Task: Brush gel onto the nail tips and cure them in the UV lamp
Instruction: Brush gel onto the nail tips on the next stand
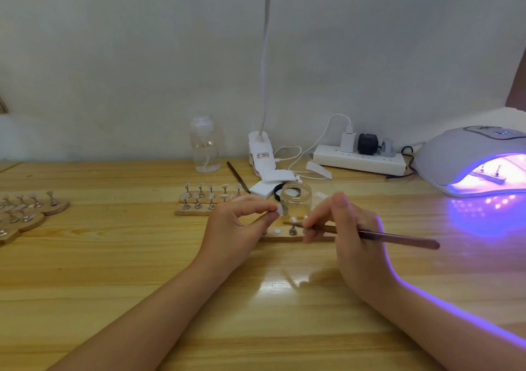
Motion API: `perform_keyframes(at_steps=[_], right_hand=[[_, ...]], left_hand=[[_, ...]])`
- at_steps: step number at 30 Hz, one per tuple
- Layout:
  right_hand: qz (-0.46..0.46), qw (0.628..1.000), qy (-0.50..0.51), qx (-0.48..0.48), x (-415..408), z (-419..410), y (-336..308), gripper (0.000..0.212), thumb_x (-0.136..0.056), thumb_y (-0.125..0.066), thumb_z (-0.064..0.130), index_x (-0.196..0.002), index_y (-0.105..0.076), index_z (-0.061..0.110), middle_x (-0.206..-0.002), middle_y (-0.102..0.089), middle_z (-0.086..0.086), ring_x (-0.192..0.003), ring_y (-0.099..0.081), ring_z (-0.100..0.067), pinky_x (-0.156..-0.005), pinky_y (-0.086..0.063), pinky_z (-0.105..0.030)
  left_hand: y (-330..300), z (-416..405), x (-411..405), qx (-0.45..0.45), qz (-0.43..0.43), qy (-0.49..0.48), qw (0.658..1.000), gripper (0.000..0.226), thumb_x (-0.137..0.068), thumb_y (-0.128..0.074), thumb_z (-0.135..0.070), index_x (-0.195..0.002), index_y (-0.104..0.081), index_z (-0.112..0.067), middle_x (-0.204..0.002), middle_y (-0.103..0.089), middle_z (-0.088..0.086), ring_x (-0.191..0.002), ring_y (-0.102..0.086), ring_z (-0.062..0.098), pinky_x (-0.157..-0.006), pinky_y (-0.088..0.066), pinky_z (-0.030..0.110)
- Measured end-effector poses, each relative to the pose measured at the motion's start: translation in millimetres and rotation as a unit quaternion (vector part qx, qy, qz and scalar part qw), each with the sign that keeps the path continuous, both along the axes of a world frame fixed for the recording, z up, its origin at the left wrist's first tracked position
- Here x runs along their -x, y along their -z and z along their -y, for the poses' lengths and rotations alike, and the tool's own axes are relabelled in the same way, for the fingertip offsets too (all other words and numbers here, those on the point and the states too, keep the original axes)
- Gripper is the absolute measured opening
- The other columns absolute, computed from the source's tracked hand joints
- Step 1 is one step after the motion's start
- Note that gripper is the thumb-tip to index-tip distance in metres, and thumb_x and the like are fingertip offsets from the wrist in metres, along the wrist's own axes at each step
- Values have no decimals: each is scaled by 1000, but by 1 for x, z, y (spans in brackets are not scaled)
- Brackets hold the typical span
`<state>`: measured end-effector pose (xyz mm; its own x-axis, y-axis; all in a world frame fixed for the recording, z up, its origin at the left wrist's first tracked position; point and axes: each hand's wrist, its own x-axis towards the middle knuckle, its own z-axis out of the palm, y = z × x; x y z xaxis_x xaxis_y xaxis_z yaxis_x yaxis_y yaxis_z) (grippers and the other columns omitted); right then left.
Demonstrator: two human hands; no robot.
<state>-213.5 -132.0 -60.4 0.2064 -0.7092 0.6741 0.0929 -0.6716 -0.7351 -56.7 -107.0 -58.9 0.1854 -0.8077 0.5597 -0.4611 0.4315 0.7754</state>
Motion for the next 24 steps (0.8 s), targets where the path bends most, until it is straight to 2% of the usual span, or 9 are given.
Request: perform_keyframes(at_steps=[2, 4, 6, 8, 11, 13, 16, 19, 24], right_hand=[[-40, 998, 31, 33, 0, 1, -1, 37, -89, -31, 40, -73, -61, 25, -66, -65, 0, -67, -62, -12, -64, -50, -27], [-64, 997, 39, 27, -1, 1, -1, 37, -88, -31, 42, -73, -61, 28, -70, -66, 3, -72, -64, -12, -68, -50, -28], [-30, 999, 17, -7, -2, -1, 0, 41, -86, -33, 45, -67, -62, 25, -64, -66, -1, -62, -64, -11, -64, -49, -21], [-5, 1000, 12, 0, -1, -1, 0, 41, -87, -34, 42, -66, -62, 21, -60, -65, -3, -58, -62, -12, -60, -48, -19], [-64, 996, 49, 35, -1, 0, -2, 37, -89, -31, 41, -75, -61, 25, -69, -66, 4, -70, -61, -8, -66, -47, -22], [-65, 997, 36, 11, -2, -1, -2, 37, -87, -33, 45, -73, -62, 26, -68, -67, 3, -68, -62, -6, -66, -48, -20], [-37, 998, 42, 14, -1, -3, -3, 39, -86, -34, 43, -67, -62, 24, -62, -66, -2, -63, -63, -12, -68, -51, -31], [-81, 993, 74, 40, -1, -2, -4, 39, -87, -32, 42, -73, -63, 23, -70, -66, 5, -75, -62, -14, -72, -50, -40], [-45, 998, 47, 0, -1, -4, -4, 41, -86, -34, 45, -66, -63, 25, -64, -67, 0, -65, -64, -12, -69, -51, -36]], left_hand=[[0, 0, 0, 2, 6, -2, 1000, 27, -72, -73, -7, -75, -70, -34, -76, -68, -12, -78, -61, 2, -73, -49, 20], [0, 0, -1, 1, 10, 2, 1000, 27, -72, -73, -7, -76, -70, -33, -76, -68, -12, -78, -61, 2, -74, -51, 24], [-1, -1, 0, -2, 4, 8, 1000, 24, -72, -72, -7, -77, -71, -30, -77, -69, -11, -78, -62, 4, -74, -52, 32], [-1, -1, 0, -3, -1, 7, 1000, 24, -73, -72, -7, -76, -71, -30, -77, -69, -10, -78, -62, 6, -75, -52, 34], [-1, -1, 0, -2, 3, 4, 1000, 25, -72, -72, -6, -77, -71, -30, -77, -69, -11, -78, -63, 5, -74, -51, 28], [-1, -1, 0, -6, -3, 10, 1000, 25, -73, -72, -5, -78, -71, -29, -77, -69, -9, -78, -63, 6, -70, -52, 26], [-1, -1, 0, -9, -4, 9, 1000, 22, -73, -72, -5, -78, -72, -26, -78, -69, -9, -78, -63, 3, -70, -50, 19], [-1, -1, 0, 0, 3, 7, 1000, 24, -72, -72, -2, -80, -72, -25, -78, -69, -10, -77, -61, 1, -68, -44, 8], [-1, -1, 0, -8, 2, 1, 1000, 25, -72, -73, -5, -76, -71, -30, -77, -69, -11, -81, -61, 0, -76, -44, 12]])
